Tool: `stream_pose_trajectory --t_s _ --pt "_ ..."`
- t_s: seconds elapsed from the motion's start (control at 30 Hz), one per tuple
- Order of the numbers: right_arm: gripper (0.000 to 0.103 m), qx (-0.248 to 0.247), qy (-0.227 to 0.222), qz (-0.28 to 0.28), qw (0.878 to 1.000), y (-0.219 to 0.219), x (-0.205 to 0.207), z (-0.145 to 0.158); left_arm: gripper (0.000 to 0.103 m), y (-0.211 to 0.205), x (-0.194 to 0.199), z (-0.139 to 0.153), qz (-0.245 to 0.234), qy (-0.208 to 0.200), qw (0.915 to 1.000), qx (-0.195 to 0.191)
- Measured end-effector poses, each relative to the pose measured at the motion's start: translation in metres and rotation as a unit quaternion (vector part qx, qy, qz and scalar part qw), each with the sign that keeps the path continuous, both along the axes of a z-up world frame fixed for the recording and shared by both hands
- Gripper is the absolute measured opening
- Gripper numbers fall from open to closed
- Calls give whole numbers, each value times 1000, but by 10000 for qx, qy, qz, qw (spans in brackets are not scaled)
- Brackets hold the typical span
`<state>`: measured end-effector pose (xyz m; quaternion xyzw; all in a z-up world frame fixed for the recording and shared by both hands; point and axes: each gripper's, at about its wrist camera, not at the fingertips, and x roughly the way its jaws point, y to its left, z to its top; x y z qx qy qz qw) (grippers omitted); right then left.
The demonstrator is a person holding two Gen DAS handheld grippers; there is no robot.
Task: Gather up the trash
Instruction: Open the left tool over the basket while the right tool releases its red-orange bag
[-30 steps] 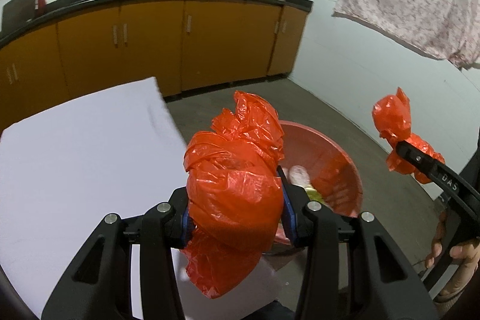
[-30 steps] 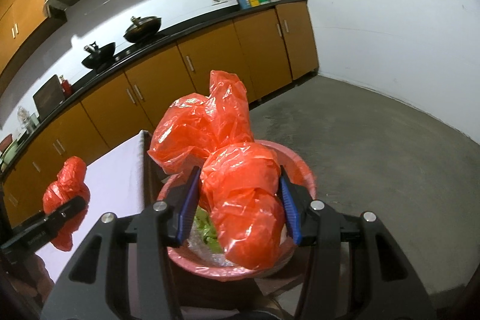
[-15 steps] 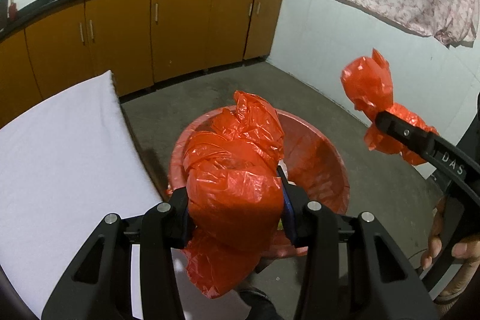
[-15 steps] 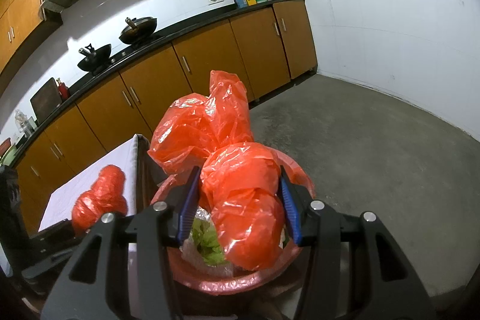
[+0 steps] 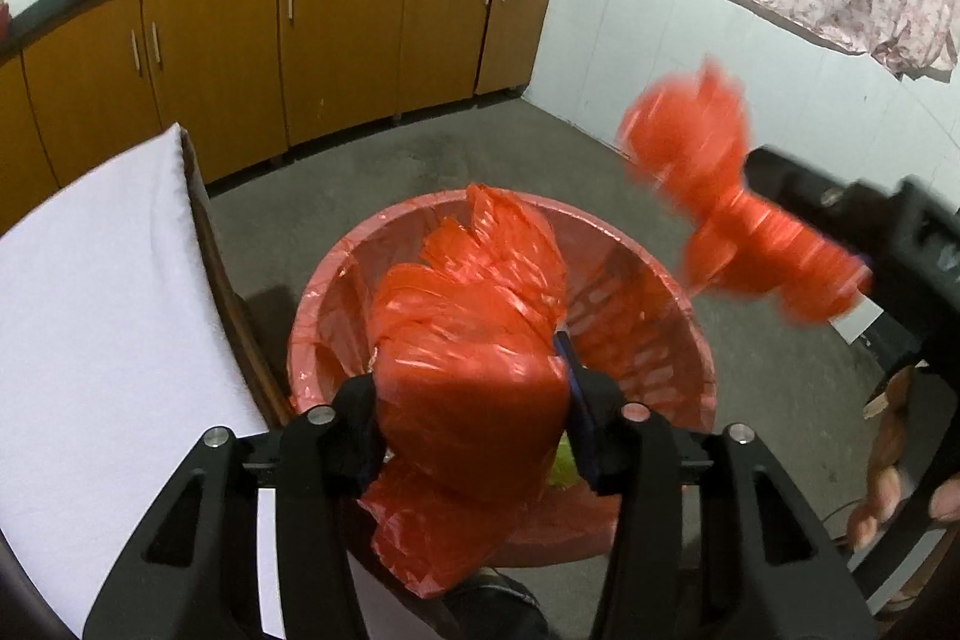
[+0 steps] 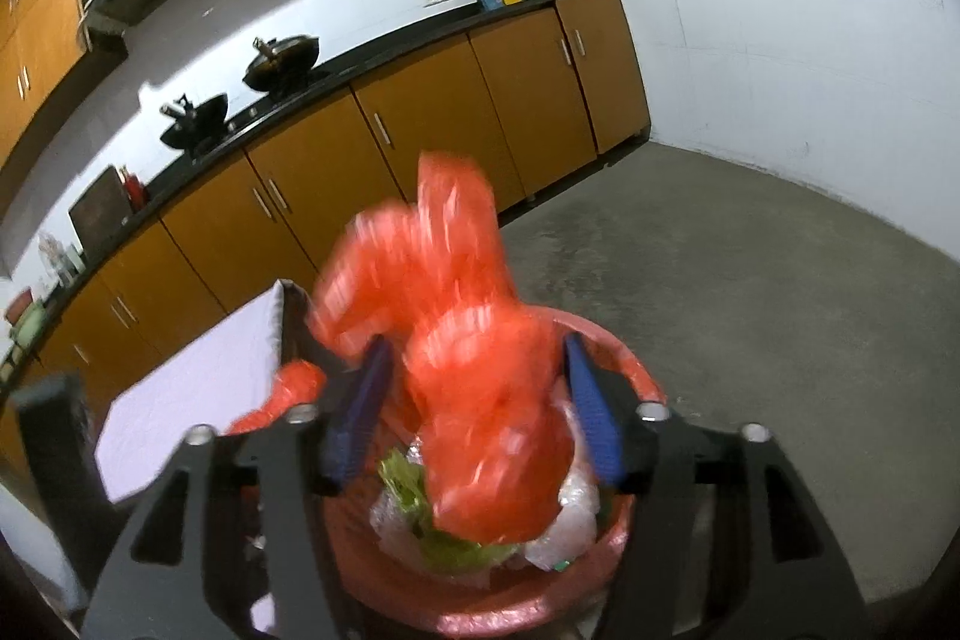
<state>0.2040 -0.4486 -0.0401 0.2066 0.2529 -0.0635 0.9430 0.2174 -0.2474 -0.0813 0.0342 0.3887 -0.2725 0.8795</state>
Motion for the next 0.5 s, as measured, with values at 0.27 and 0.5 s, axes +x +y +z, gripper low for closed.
stream_pose_trajectory --t_s 0.27,0.5 --pt "90 -211 -136 -418 9988 -13 -23 6 63 14 -4 -4 130 22 9999 -17" --pt "96 -1192 -385 -834 9886 13 -65 21 88 53 -44 28 265 -695 9971 -168"
